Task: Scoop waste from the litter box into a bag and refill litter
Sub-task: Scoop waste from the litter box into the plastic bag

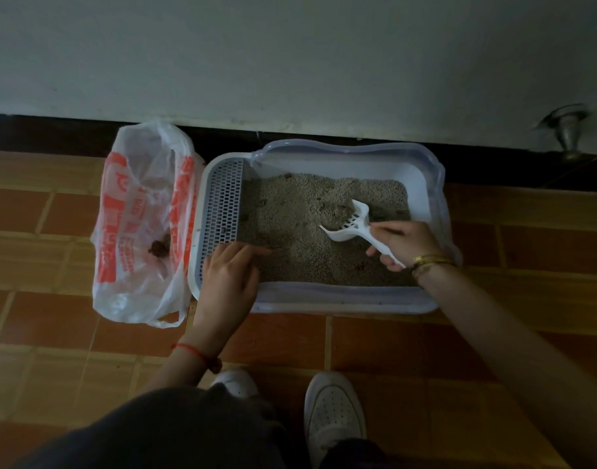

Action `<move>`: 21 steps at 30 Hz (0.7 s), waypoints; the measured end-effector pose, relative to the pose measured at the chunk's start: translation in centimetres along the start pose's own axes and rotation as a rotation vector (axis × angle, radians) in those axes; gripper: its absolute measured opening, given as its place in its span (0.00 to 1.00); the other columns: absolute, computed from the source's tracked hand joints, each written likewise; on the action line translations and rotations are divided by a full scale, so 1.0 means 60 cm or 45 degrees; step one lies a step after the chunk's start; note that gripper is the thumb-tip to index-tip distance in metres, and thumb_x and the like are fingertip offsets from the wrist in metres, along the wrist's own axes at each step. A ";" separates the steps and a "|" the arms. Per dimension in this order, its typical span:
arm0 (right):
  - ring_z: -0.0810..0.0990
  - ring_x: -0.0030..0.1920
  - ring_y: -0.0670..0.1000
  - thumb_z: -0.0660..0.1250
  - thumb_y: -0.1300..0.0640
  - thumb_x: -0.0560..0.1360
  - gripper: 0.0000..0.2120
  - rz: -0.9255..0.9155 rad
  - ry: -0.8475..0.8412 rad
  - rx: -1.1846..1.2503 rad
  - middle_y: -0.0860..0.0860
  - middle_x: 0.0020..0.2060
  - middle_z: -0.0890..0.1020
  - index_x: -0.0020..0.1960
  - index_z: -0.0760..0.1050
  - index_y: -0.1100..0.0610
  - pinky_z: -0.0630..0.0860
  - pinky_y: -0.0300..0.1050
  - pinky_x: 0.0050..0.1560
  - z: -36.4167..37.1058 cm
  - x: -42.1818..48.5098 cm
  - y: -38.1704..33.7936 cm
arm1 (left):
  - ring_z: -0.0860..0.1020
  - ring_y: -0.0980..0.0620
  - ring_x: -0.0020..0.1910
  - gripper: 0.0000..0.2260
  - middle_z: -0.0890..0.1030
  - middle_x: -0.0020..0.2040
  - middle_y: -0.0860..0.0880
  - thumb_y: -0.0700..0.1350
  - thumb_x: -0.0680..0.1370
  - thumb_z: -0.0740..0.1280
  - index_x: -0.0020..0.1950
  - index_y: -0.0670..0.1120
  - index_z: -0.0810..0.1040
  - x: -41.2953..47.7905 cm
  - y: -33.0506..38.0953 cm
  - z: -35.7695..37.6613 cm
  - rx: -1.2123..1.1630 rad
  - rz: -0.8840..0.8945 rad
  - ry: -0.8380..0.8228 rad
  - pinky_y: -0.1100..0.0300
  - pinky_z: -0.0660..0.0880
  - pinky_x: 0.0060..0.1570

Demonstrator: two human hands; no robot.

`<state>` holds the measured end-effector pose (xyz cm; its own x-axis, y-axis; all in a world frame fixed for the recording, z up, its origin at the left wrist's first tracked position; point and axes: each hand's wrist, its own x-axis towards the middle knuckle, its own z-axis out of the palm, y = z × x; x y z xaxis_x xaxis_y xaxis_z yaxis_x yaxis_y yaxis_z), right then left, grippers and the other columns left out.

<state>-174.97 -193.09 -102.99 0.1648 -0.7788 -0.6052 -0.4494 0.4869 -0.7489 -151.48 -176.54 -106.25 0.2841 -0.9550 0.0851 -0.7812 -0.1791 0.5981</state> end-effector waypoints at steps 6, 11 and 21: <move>0.68 0.20 0.45 0.65 0.59 0.78 0.13 -0.079 -0.077 0.084 0.61 0.36 0.82 0.62 0.77 0.56 0.62 0.35 0.18 -0.022 -0.021 0.003 | 0.73 0.49 0.47 0.15 0.79 0.48 0.50 0.41 0.75 0.57 0.54 0.49 0.81 0.000 -0.002 -0.009 0.003 -0.003 0.023 0.49 0.72 0.44; 0.68 0.21 0.47 0.65 0.56 0.77 0.12 -0.176 -0.075 0.095 0.59 0.37 0.83 0.60 0.79 0.53 0.61 0.37 0.20 -0.039 -0.044 0.008 | 0.76 0.47 0.50 0.15 0.80 0.50 0.50 0.41 0.75 0.57 0.55 0.50 0.81 0.000 -0.013 -0.017 0.038 -0.055 0.060 0.45 0.74 0.47; 0.67 0.20 0.48 0.65 0.58 0.77 0.14 -0.401 -0.165 0.169 0.59 0.36 0.83 0.62 0.78 0.53 0.61 0.36 0.19 -0.027 -0.073 0.001 | 0.75 0.46 0.53 0.16 0.80 0.53 0.49 0.44 0.75 0.56 0.55 0.49 0.81 -0.006 -0.016 -0.021 0.089 -0.093 0.041 0.44 0.74 0.49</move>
<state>-177.17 -190.26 -99.95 0.3904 -0.8465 -0.3621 -0.2423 0.2850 -0.9274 -150.15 -175.74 -105.85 0.3587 -0.9309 0.0693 -0.7942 -0.2653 0.5467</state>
